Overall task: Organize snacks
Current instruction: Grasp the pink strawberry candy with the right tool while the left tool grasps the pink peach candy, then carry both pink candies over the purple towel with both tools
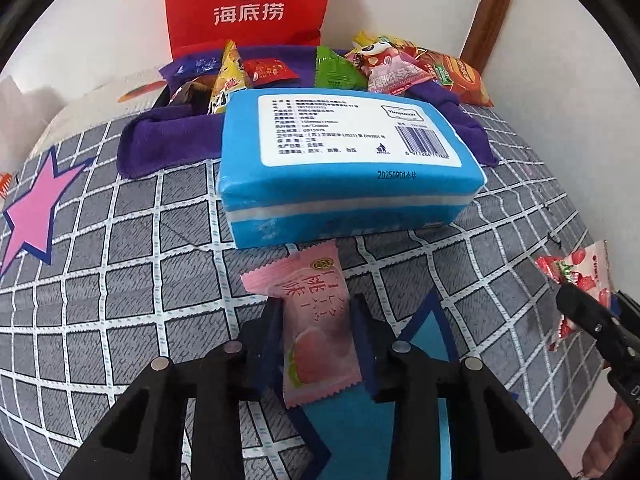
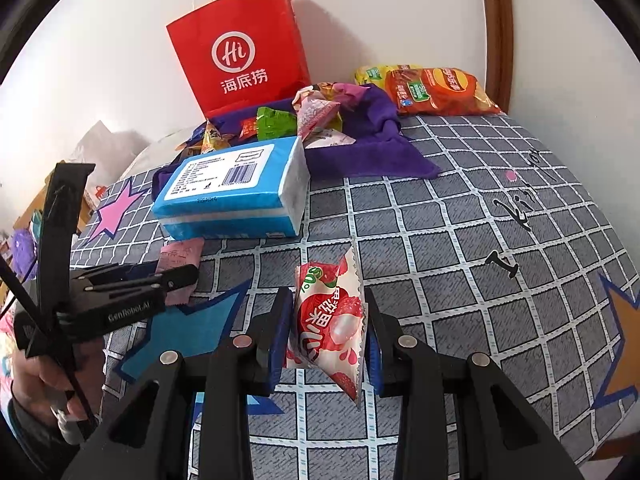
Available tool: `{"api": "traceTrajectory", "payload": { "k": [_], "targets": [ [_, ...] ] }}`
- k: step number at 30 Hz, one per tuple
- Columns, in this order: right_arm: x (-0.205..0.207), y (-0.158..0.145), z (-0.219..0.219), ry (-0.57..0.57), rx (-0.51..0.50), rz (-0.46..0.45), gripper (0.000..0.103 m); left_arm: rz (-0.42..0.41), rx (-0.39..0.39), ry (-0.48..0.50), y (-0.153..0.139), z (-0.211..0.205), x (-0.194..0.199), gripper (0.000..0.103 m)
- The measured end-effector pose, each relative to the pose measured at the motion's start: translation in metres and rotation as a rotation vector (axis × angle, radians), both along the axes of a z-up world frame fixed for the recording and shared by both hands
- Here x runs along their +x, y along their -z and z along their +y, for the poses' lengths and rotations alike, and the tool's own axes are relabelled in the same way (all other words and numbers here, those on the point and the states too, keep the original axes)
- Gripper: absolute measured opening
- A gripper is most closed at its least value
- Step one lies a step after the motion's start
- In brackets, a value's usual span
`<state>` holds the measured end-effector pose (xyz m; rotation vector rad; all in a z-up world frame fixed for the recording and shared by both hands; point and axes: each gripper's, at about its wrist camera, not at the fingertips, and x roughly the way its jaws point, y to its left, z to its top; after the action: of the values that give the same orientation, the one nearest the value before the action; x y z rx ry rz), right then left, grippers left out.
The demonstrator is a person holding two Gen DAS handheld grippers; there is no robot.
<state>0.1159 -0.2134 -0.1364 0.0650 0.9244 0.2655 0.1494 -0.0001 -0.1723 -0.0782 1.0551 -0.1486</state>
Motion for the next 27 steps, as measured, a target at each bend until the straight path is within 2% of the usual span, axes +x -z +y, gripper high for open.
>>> {"api": "traceTrajectory", "payload": {
  "k": [6, 12, 27],
  "targets": [
    [0.001, -0.010, 0.007, -0.018, -0.010, -0.014, 0.033, -0.034, -0.033, -0.012, -0.021, 0.017, -0.010, 0.031],
    [0.008, -0.032, 0.021, -0.043, -0.020, -0.051, 0.033, -0.080, -0.051, -0.040, -0.050, 0.034, -0.013, 0.031],
    [0.070, -0.111, 0.059, -0.116, 0.037, -0.173, 0.033, -0.185, -0.051, -0.119, -0.116, 0.086, 0.033, 0.031]
  ]
}}
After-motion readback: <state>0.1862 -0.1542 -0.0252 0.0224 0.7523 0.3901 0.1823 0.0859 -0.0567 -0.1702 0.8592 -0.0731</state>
